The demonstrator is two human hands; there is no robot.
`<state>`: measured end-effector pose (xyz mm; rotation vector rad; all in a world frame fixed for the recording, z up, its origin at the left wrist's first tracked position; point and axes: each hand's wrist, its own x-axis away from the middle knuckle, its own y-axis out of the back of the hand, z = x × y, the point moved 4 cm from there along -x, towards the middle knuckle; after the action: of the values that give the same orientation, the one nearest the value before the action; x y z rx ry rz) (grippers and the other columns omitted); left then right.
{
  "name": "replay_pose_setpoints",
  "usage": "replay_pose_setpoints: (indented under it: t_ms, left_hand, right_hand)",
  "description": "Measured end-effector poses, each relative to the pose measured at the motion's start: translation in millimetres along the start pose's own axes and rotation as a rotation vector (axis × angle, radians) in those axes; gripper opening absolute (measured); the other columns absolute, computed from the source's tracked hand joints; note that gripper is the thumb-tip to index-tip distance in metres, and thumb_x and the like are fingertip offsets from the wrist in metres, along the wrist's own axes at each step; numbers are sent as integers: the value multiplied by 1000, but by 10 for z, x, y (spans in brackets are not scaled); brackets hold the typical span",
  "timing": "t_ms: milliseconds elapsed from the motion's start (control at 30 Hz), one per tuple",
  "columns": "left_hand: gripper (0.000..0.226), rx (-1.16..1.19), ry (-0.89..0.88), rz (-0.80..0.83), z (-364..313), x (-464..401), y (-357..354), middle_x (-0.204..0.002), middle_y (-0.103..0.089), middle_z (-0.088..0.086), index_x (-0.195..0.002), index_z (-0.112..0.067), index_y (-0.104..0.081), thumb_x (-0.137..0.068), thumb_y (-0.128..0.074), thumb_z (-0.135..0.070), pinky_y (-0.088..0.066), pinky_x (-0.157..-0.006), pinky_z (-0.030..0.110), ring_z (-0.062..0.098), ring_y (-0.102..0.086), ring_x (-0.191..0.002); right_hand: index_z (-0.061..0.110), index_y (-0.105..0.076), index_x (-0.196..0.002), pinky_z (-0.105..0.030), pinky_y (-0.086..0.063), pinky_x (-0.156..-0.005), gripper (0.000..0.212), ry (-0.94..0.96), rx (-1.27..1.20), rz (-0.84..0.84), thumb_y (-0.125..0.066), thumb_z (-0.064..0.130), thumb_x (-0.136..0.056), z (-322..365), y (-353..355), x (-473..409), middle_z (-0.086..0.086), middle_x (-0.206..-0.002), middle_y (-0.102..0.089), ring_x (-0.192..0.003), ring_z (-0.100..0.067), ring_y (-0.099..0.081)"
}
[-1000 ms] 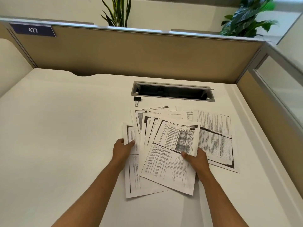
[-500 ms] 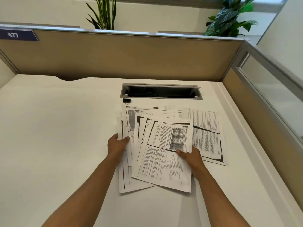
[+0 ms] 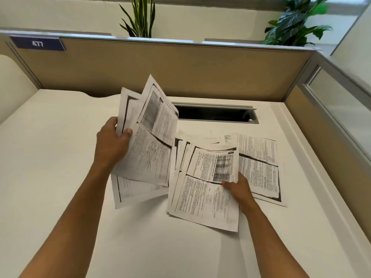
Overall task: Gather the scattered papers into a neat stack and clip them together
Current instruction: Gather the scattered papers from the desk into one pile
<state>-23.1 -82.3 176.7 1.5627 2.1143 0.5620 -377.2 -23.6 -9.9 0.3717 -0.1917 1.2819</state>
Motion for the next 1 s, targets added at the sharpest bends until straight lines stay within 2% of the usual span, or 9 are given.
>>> replay_pose_setpoints:
  t_ms: [167, 267, 367, 433, 533, 667, 767, 867, 1000]
  left_hand:
    - [29, 92, -165, -103, -419, 43, 343, -115, -64, 5, -121, -12, -53, -95, -58, -23, -56, -81, 39, 24, -66, -96]
    - [29, 233, -146, -100, -484, 16, 358, -112, -63, -2, -122, -15, -52, -94, -59, -21, -55, -73, 27, 11, -66, -90]
    - [28, 321, -55, -43, -319, -19, 110, -112, -66, 4, -121, -14, -54, -93, -60, -14, -55, -77, 29, 17, -67, -93]
    - [29, 297, 14, 36, -124, 2, -177, -115, -65, 7, -121, -11, -54, -93, -59, -12, -54, -78, 31, 21, -65, -96]
    - [33, 266, 129, 150, 170, 119, -603, -118, -63, 10, -124, -9, -52, -92, -59, -9, -52, -82, 34, 23, -62, -98]
    - [36, 240, 272, 314, 521, 274, -1041, -125, -61, 13, -128, -12, -48, -93, -56, -9, -50, -96, 46, 28, -61, -107]
    - [36, 234, 348, 458, 716, 414, -1277, -127, -58, 13, -130, -12, -45, -95, -53, -9, -48, -98, 50, 30, -60, -110]
    - [40, 205, 367, 558, 845, 537, -1441, -128, -55, 9, -135, -12, -40, -97, -51, -9, -47, -101, 49, 30, -56, -117]
    - [48, 154, 319, 581, 954, 584, -1529, -134, -52, 6, -138, -16, -35, -95, -55, -14, -44, -104, 51, 28, -52, -122]
  right_hand:
    - [16, -58, -117, -46, -52, -93, 39, -12, -24, 3, -61, -4, -83, 31, -151, -6, -5, -111, -68, -99, -22, -65]
    - [17, -58, -115, -46, -51, -94, 38, -38, -45, 2, -61, -4, -83, 32, -223, 17, -6, -110, -68, -100, -23, -65]
    - [17, -60, -117, -35, -52, -86, 38, -31, -72, 35, -62, -2, -84, 56, -285, 36, -3, -112, -68, -101, -19, -64]
    - [17, -59, -124, -33, -53, -86, 37, -54, -93, 41, -63, 8, -89, 27, -319, 26, -2, -118, -67, -103, -17, -64]
    - [18, -56, -130, -44, -48, -100, 48, -131, -125, 31, -54, 47, -92, 0, -316, 25, -3, -127, -63, -114, -22, -61]
    - [19, -67, -116, -49, -53, -92, 70, -296, -252, 90, -38, 74, -83, 17, -285, 59, -9, -112, -71, -103, -29, -67]
    - [21, -68, -109, -45, -55, -85, 54, -310, -345, 134, -41, 63, -89, 73, -316, 84, -8, -105, -73, -98, -28, -69]
    - [12, -58, -126, -46, -51, -94, 35, -230, -235, 116, -57, 30, -95, 66, -326, 64, -9, -121, -67, -107, -24, -65]
    - [11, -52, -131, -44, -44, -103, 41, -148, -95, 138, -60, 4, -91, 52, -386, 108, -9, -131, -59, -115, -24, -58]
